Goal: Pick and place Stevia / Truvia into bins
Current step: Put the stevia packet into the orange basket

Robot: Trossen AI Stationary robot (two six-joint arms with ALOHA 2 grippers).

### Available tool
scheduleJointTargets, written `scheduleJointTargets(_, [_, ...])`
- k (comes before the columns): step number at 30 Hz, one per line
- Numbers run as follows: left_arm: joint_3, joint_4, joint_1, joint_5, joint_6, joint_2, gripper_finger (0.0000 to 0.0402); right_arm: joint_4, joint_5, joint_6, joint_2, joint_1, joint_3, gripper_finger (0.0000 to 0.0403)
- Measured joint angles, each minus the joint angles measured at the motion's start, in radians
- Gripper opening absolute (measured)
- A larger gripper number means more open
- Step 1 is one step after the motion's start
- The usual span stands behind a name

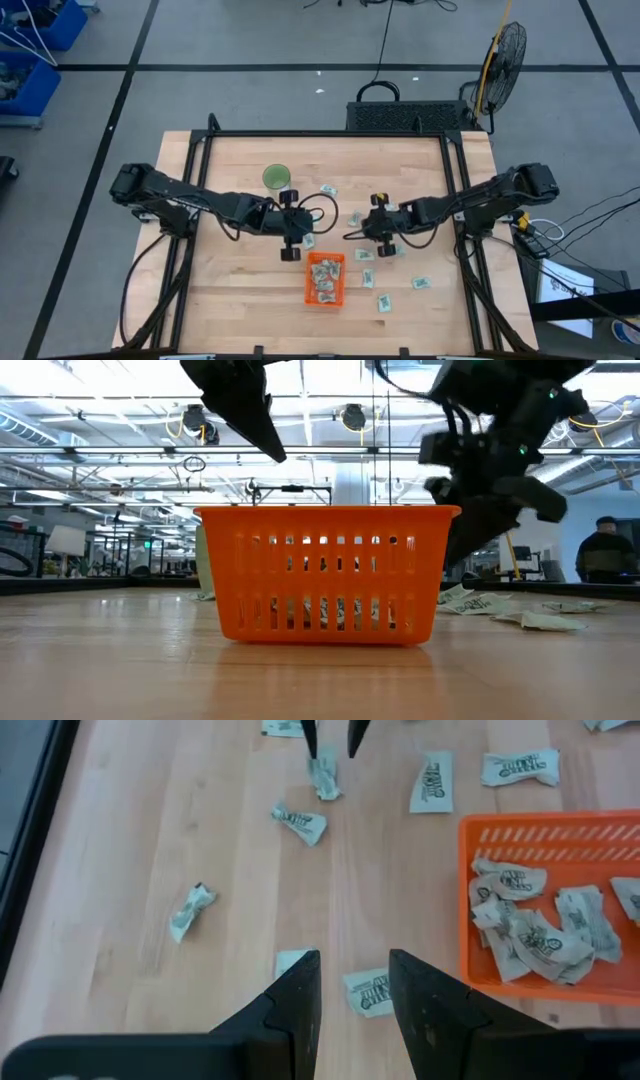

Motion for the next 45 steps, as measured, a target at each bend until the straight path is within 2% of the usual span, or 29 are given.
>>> scheduleJointTargets(2, [0.0,-0.005,0.0,0.0,0.0,0.0,0.0127,0.015,-0.033,-0.003,0.001,-0.012,-0.027,0.0153])
scheduleJointTargets(9, [0.0,-0.004,0.001,0.0,0.02,0.0,0.0127,0.167,-0.002,-0.069,0.002,-0.037,-0.124,0.0196])
scheduleJointTargets(17, [0.0,-0.003,0.0,-0.001,0.017,0.0,0.0127,0.339,-0.01,-0.083,0.001,-0.073,-0.238,0.0202])
scheduleJointTargets(21, [0.0,-0.003,0.0,-0.001,0.017,0.0,0.0127,0.424,-0.083,-0.063,-0.003,-0.1,-0.299,0.0195])
scheduleJointTargets(26, [0.0,-0.003,0.0,-0.001,0.017,0.0,0.0127,0.56,-0.112,-0.023,-0.002,-0.123,-0.377,0.0165])
scheduleJointTargets(33, [0.0,-0.003,0.0,-0.001,0.017,0.0,0.0127,0.654,-0.188,0.037,0.0,-0.16,-0.436,0.0086])
scheduleJointTargets(39, [0.0,-0.003,0.0,-0.001,0.016,0.0,0.0127,0.745,-0.191,0.043,0.002,-0.161,-0.458,0.003])
scheduleJointTargets(45, [0.0,-0.003,0.0,-0.009,0.017,0.0,0.0127,0.832,-0.193,0.046,-0.01,-0.142,-0.455,0.0009])
